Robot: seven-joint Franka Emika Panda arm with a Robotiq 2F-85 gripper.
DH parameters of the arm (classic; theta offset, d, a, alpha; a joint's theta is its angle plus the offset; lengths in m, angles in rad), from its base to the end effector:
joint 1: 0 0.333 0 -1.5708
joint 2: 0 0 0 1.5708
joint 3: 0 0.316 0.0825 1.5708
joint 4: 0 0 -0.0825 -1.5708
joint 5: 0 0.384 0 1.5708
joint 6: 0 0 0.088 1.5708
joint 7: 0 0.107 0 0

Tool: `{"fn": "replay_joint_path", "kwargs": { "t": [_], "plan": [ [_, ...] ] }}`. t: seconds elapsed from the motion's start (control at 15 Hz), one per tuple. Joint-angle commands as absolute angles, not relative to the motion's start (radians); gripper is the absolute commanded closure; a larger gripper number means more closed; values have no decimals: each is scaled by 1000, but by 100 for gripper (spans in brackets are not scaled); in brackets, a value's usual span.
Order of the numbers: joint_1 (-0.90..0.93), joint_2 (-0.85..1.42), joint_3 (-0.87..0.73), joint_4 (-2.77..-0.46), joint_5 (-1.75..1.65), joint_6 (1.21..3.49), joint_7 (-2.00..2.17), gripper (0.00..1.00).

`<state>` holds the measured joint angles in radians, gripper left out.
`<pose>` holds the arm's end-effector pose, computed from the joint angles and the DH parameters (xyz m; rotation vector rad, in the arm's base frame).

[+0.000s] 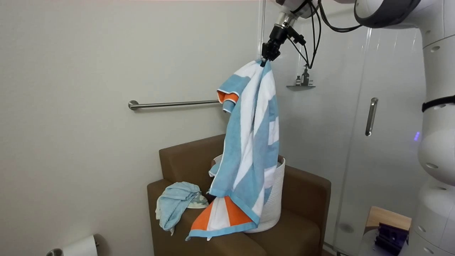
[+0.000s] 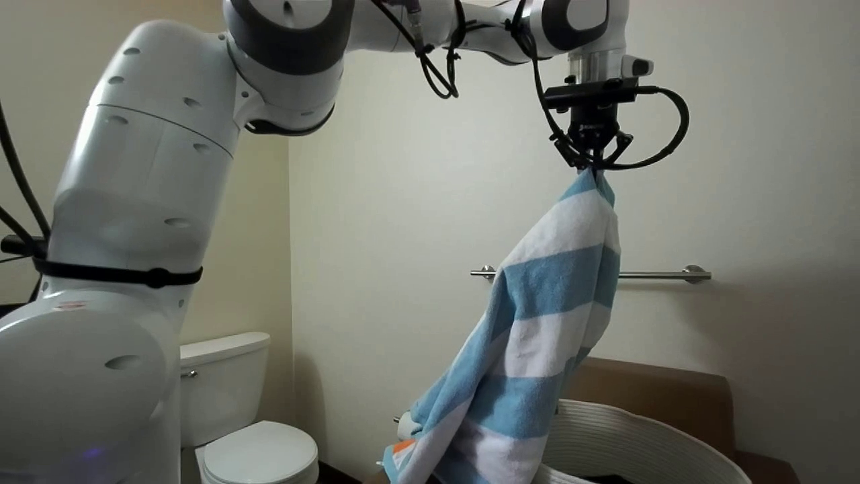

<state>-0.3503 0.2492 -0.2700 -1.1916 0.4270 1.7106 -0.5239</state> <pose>0.5570 -0.3156 0.6814 -2.9140 0.1159 -0.6318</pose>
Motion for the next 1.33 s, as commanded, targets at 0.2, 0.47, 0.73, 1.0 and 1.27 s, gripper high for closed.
{"fn": "replay_joint_path", "kwargs": {
  "t": [0.2,0.47,0.73,1.0,1.27],
  "plan": [
    [-438,450,-189,-941,411,1644,-594,95],
    [-493,562,-130,-846,409,1612,-648,95],
    [-508,606,-133,-836,425,1570,-767,95],
    [-498,606,-143,-885,403,1577,-889,95],
    [-483,637,-152,-910,378,1603,-948,95]
  ]
}}
